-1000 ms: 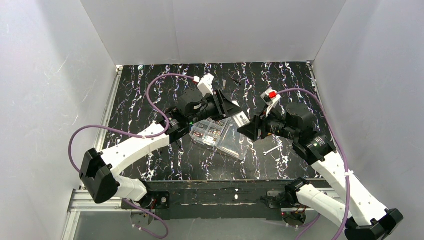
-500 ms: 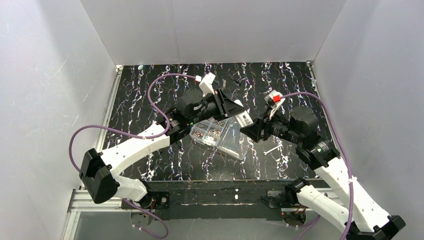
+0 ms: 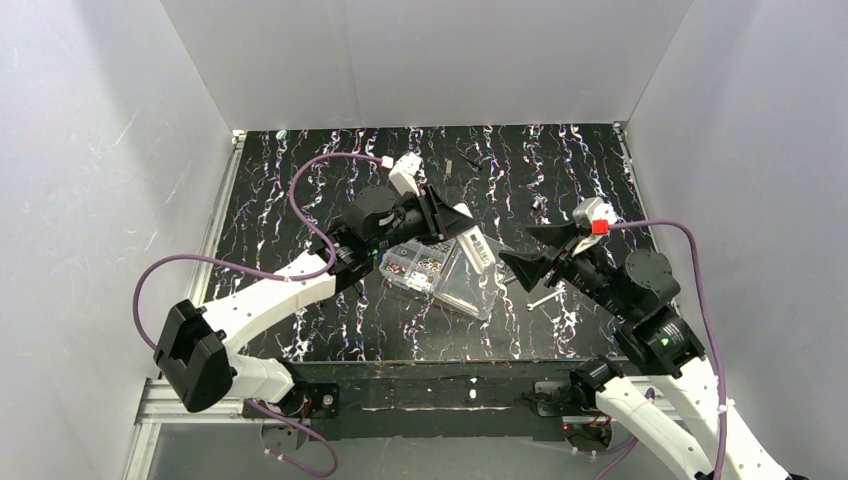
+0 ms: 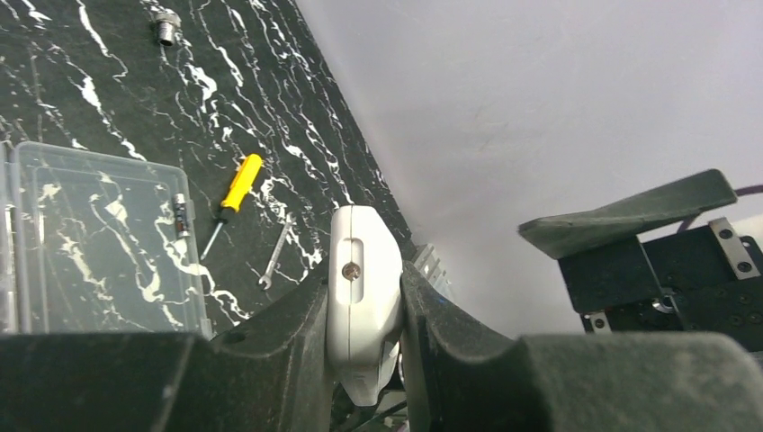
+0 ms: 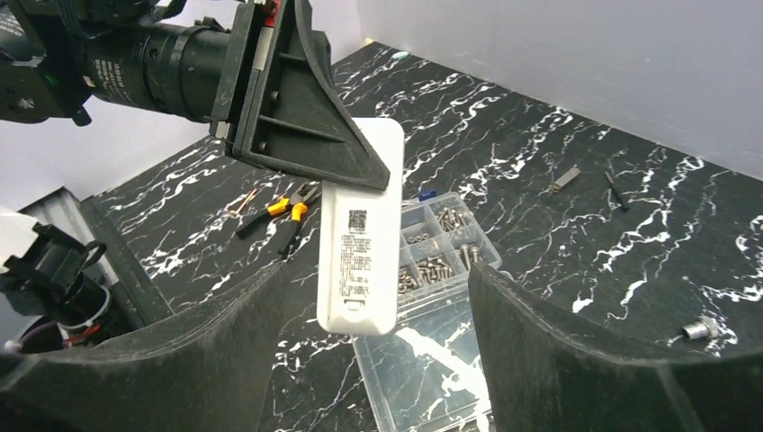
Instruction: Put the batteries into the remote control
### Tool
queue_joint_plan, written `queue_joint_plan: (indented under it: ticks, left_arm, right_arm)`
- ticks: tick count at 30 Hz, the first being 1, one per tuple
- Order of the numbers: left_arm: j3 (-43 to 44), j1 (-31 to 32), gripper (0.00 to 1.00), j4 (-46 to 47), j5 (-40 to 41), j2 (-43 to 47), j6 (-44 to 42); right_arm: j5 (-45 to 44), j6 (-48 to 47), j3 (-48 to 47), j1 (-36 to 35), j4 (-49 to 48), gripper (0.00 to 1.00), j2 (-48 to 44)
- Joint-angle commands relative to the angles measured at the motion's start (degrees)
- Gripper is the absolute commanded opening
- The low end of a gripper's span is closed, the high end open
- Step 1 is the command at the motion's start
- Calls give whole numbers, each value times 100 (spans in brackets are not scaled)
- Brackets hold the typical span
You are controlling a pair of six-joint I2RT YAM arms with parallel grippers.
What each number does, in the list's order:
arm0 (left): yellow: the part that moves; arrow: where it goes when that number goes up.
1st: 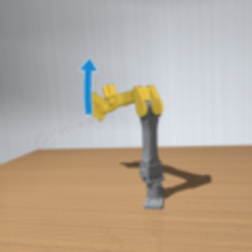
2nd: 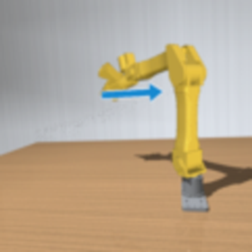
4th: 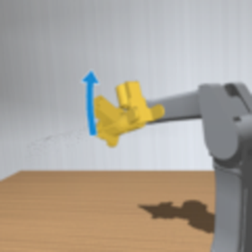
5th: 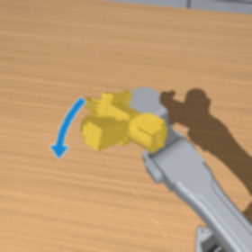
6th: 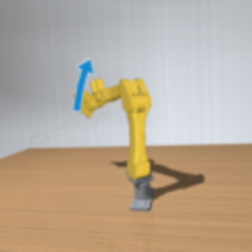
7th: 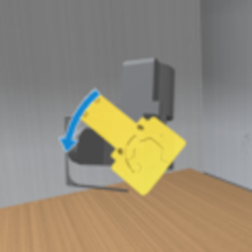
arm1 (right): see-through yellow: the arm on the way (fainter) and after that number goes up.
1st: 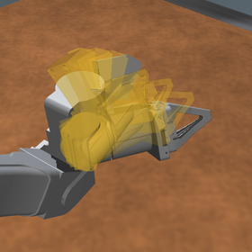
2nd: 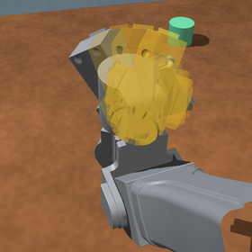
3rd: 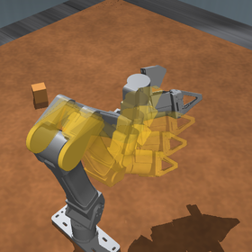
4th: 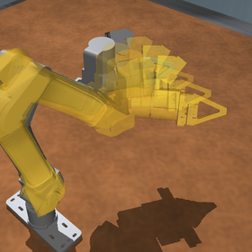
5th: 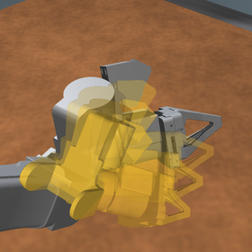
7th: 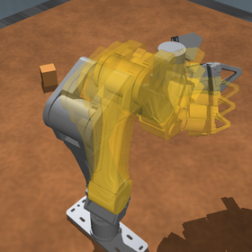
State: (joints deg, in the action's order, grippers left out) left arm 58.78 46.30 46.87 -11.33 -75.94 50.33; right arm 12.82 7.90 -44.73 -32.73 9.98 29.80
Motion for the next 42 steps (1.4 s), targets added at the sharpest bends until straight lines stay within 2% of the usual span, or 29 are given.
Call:
queue_joint_plan:
  ticks: [1, 5, 10, 13, 18, 24, 29, 33, 39, 42]
  left_arm:
    - [-42, -282, 0, 868, -578, 286, -98]
    - [-118, -591, 2, 1478, -1174, 183, 328]
    - [-401, -790, 0, 1959, -1097, 228, 495]
    - [-471, -792, 0, 1726, -981, 371, 322]
    - [-424, -793, 0, 815, -873, 603, 11]
    - [-666, -793, 0, 797, -717, 721, 173]
    - [-668, -792, 0, 776, -874, 636, 447]
    - [-680, -798, 0, 731, -869, 635, 480]
    - [-640, -790, 0, 386, -905, 653, 550]
    - [-632, -797, 0, 331, -997, 619, 723]
  right_arm:
    - [-554, -152, 114, 15, -350, 80, -283]
    - [-1189, -73, 206, 12, -279, 79, -349]
    - [-1249, -153, 289, 12, -321, 78, -392]
    - [-1241, -226, 286, 13, -285, 75, -355]
    - [-946, -507, 285, 15, -229, 73, -282]
    - [-371, -1055, 287, 13, -198, 67, -165]
    - [343, -1953, 236, 15, 100, 58, 32]
    - [885, -2312, 61, 12, 297, 55, 190]
    - [1904, -3157, -16, 12, 387, 44, 423]
    - [2287, -3294, -87, 12, 382, 41, 578]
